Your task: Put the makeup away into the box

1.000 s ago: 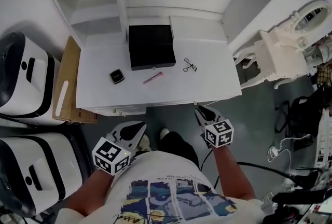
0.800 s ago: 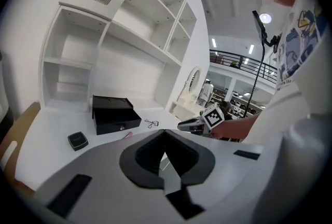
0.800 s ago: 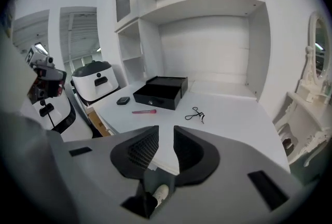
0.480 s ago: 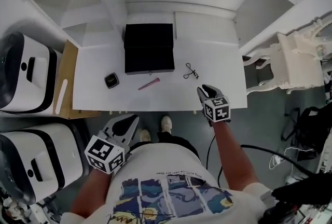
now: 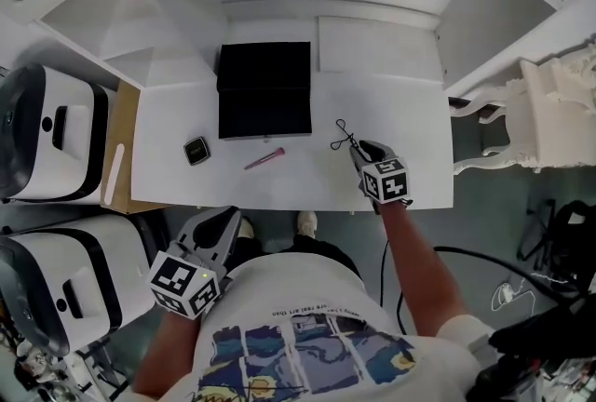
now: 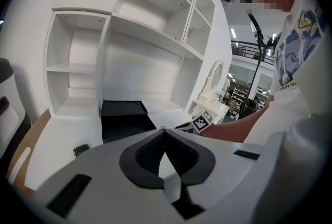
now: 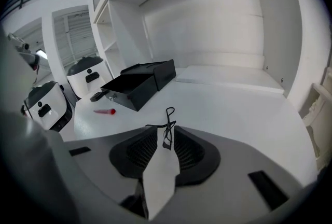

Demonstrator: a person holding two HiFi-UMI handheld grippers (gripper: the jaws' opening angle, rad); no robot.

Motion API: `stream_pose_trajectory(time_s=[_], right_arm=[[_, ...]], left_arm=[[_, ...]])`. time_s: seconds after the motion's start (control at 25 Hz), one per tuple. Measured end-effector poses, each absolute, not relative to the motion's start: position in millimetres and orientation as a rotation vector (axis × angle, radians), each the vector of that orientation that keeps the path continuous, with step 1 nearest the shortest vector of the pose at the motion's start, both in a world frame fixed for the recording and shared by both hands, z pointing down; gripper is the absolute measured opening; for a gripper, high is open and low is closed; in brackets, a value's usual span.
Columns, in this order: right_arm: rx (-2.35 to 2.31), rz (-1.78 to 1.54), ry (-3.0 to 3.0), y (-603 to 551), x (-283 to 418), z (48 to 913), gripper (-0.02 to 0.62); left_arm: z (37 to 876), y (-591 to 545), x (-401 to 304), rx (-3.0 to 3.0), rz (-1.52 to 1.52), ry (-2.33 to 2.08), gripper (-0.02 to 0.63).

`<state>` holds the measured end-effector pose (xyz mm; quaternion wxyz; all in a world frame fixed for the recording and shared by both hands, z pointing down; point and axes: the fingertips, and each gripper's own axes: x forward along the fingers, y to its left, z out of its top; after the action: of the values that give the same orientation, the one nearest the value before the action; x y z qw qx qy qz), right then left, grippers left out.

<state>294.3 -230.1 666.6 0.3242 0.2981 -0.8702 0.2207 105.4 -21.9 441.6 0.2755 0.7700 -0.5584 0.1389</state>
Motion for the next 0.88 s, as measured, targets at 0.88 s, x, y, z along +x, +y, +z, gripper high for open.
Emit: stream_pose_trajectory(time_s=[0.88], right_arm=[[0.900,0.623,-2.237,-221,300,635,0.035]], left_arm=[[432,-43,47,2.173,0.320,-1.433,0.014]])
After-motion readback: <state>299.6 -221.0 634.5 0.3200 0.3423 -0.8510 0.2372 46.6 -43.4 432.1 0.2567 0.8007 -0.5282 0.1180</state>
